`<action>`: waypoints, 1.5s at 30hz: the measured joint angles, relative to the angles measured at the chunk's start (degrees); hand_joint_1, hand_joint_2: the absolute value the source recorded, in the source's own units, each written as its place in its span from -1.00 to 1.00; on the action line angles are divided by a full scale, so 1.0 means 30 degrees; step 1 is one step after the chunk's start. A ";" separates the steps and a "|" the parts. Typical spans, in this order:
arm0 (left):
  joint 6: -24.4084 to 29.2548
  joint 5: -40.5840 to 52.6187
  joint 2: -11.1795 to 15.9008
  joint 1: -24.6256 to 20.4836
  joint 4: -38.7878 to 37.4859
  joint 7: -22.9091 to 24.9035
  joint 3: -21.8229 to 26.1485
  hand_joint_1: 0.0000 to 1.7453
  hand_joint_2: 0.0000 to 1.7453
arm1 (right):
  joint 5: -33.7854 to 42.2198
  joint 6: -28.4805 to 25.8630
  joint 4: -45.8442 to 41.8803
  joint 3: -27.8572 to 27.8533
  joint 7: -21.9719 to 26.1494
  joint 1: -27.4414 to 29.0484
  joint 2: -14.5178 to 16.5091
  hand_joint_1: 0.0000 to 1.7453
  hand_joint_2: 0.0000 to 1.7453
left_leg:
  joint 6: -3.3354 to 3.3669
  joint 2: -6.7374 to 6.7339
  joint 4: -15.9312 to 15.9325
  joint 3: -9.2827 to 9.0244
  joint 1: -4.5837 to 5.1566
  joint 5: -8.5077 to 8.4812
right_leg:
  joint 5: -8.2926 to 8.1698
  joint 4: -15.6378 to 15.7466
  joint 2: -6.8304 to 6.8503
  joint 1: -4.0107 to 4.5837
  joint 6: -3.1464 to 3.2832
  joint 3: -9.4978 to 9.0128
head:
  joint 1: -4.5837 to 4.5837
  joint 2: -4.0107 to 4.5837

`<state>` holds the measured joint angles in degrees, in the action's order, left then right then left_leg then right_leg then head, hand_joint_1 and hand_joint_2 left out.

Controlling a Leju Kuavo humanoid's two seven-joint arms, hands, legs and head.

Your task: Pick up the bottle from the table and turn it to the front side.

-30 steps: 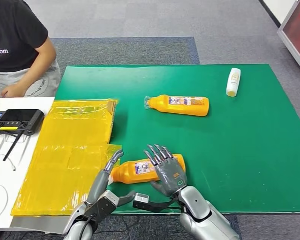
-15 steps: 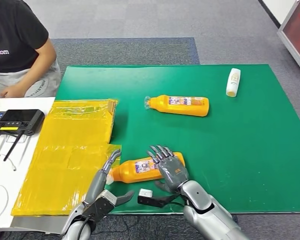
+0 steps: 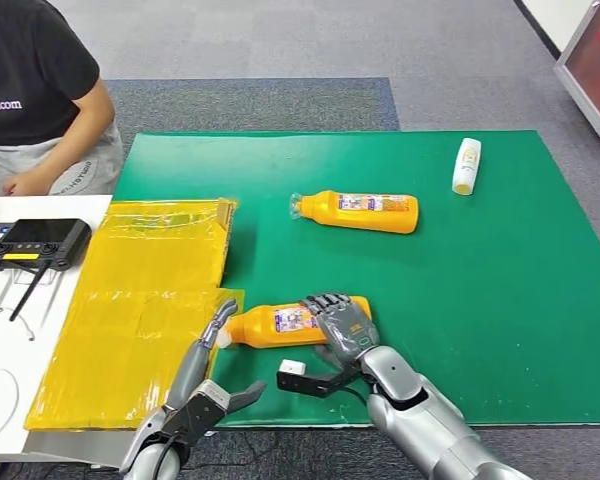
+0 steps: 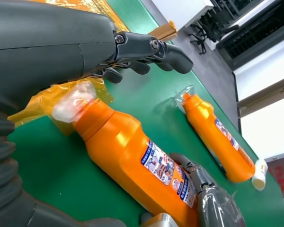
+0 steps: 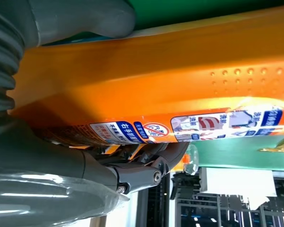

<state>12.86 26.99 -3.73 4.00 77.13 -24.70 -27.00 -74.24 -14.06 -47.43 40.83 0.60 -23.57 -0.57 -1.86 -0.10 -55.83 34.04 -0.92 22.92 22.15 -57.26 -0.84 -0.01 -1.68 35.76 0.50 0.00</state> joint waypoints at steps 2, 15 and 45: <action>0.0091 0.0000 0.0011 0.0011 0.0000 0.0000 0.0011 -1.00 1.00 | -0.0118 0.0243 0.0164 0.0080 -0.0124 -0.0151 0.0000 1.00 1.00 | 0.0001 0.0001 0.0000 -0.0002 0.0000 -0.0001 | -0.0001 0.0000 -0.0003 0.0000 -0.0001 -0.0001 | -0.0004 0.0000; 0.0219 -0.0009 0.0049 0.0020 0.0000 -0.0188 0.0129 -1.00 1.00 | 0.1181 0.0116 0.1481 0.0568 0.0638 -0.1235 0.0007 1.00 1.00 | 0.0016 0.0007 0.0000 -0.0039 0.0003 -0.0031 | -0.0028 0.0008 0.0016 -0.0006 -0.0016 -0.0047 | -0.0004 0.0000; -0.0979 -0.6112 -0.0956 0.0945 0.1656 -0.4295 0.0438 -1.00 1.00 | 1.4345 -0.0835 -0.7136 -0.3799 0.7237 0.5547 0.1850 1.00 1.00 | 0.0006 0.0027 -0.0001 0.0168 0.0003 -0.0004 | 0.0008 0.0002 0.0025 -0.0003 -0.0009 0.0155 | -0.0004 0.0000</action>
<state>9.93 8.66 -6.60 6.84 82.10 -37.58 -25.69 -31.20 -16.57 -68.84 29.43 22.31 -6.93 4.98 -1.84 -0.02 -55.83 34.55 -0.91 22.90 22.18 -57.25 -0.76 -0.02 -1.71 36.23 0.49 0.00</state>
